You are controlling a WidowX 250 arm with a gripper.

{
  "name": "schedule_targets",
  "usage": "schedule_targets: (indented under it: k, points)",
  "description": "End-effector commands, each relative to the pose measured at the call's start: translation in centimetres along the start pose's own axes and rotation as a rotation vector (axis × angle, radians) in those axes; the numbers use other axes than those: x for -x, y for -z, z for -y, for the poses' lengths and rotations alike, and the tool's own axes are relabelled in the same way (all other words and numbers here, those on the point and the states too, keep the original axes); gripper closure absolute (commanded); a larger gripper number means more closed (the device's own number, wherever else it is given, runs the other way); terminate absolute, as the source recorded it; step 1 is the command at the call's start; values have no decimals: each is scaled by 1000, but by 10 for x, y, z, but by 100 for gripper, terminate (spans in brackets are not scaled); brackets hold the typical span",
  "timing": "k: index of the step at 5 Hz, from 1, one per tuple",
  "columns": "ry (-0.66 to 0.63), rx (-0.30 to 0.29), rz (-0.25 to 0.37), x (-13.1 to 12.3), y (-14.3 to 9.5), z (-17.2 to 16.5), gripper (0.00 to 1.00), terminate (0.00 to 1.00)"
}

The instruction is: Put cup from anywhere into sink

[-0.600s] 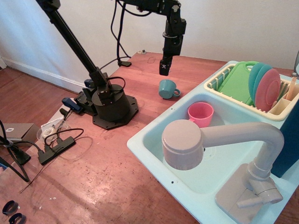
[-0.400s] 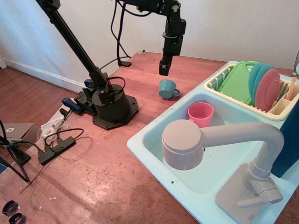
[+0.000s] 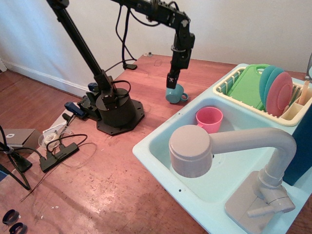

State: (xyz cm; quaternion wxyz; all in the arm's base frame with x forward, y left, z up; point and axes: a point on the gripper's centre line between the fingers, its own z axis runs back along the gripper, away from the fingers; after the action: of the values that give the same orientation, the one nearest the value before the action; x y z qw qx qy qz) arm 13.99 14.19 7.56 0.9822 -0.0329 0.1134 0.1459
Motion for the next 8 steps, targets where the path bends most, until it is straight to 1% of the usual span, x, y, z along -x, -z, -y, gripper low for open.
schedule_targets:
  k: [1,2,3,4,5,6,7,8]
  points:
    - [-18,12,-20,-9,20,6,0,0]
    - [-20,30,-18,-16,37,11,0,0]
    - [-29,42,-23,-18,46,17,100,0]
    - [-21,29,-14,-19,42,19,100,0]
    - [0,33,-6,-22,41,22,100,0]
    - [28,27,-3,-30,29,20,100,0]
    - [33,-75,27,-33,-24,3,100,0]
    - [24,-119,79,-21,-73,6,100,0]
